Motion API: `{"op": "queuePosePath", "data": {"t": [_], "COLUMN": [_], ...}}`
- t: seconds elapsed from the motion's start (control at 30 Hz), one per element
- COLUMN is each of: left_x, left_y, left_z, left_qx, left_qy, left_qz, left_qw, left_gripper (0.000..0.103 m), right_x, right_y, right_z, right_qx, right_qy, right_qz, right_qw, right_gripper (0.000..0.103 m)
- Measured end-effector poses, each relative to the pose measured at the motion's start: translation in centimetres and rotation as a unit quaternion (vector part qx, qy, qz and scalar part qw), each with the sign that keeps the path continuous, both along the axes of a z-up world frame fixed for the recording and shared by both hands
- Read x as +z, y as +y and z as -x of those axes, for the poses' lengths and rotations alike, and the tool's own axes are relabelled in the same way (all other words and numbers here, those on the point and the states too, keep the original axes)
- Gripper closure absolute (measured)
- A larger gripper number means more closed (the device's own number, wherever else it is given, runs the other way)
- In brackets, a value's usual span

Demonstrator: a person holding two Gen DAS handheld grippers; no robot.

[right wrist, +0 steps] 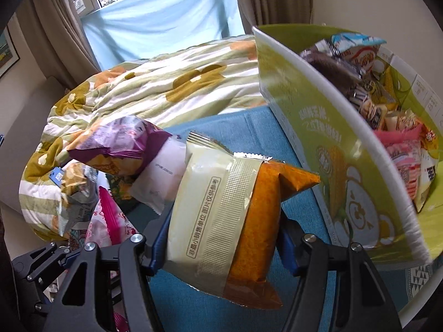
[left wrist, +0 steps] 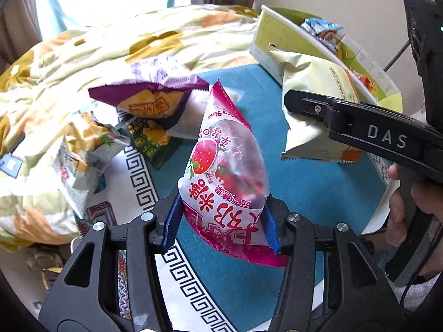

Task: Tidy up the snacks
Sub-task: 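Lift both bags and carry them over the cardboard box, then open both grippers to release the bags into the box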

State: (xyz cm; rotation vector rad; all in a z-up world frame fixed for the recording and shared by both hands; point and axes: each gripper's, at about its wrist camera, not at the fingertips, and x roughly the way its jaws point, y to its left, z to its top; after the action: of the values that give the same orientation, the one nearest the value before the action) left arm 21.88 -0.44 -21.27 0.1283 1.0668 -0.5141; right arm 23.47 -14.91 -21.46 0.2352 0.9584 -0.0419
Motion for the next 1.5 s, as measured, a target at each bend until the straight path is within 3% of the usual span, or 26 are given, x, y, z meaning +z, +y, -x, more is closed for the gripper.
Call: {"op": "queuePosePath", "data": {"t": [0.2, 0.37, 0.57, 0.7, 0.93, 0.97, 1.0, 1.07, 1.1, 1.3, 1.5], "left_x": [6.2, 10.8, 13.3, 12.9, 8.4, 8.0, 7.7, 7.5, 7.8, 8.4, 7.8], "left_y": [-2.7, -7.2, -15.1, -20.4, -26.1, -26.5, -26.9, -27.1, -27.0, -25.0, -22.5], "left_z": [0.9, 1.2, 0.0, -1.3, -3.1, -3.1, -3.0, -2.7, -2.2, 0.8, 3.0], "left_qx": [0.018, 0.038, 0.046, 0.051, 0.099, 0.111, 0.118, 0.135, 0.143, 0.189, 0.223], "left_qy": [-0.042, -0.085, -0.096, -0.081, -0.030, -0.032, -0.033, -0.045, -0.054, -0.053, -0.038], "left_qz": [0.017, 0.039, 0.065, 0.068, 0.057, 0.055, 0.051, 0.047, 0.049, 0.036, 0.036], "left_qw": [0.9988, 0.9949, 0.9921, 0.9930, 0.9930, 0.9918, 0.9911, 0.9887, 0.9871, 0.9799, 0.9733], "left_gripper": [0.056, 0.056, 0.056, 0.056, 0.054, 0.046, 0.027, 0.005, 0.002, 0.002, 0.002], "right_x": [6.4, 10.5, 13.4, 13.9, 13.5, 13.2, 13.0, 12.5, 12.3, 10.9, 9.7], "right_y": [-1.9, -5.6, -13.2, -18.7, -25.2, -25.8, -26.3, -26.9, -27.1, -27.8, -27.8], "right_z": [2.4, 4.4, 5.1, 4.9, 4.1, 4.0, 3.8, 3.6, 3.5, 2.6, 1.1], "right_qx": [0.033, 0.063, 0.078, 0.073, 0.080, 0.085, 0.091, 0.102, 0.108, 0.132, 0.150], "right_qy": [-0.052, -0.085, -0.097, -0.094, -0.092, -0.088, -0.085, -0.081, -0.079, -0.066, -0.056], "right_qz": [-0.033, -0.025, -0.002, 0.006, 0.004, 0.003, 0.002, 0.001, -0.001, -0.019, -0.006], "right_qw": [0.998, 0.994, 0.992, 0.993, 0.993, 0.992, 0.992, 0.991, 0.991, 0.989, 0.987], "right_gripper": [0.043, 0.043, 0.043, 0.043, 0.043, 0.043, 0.043, 0.043, 0.043, 0.043, 0.043]}}
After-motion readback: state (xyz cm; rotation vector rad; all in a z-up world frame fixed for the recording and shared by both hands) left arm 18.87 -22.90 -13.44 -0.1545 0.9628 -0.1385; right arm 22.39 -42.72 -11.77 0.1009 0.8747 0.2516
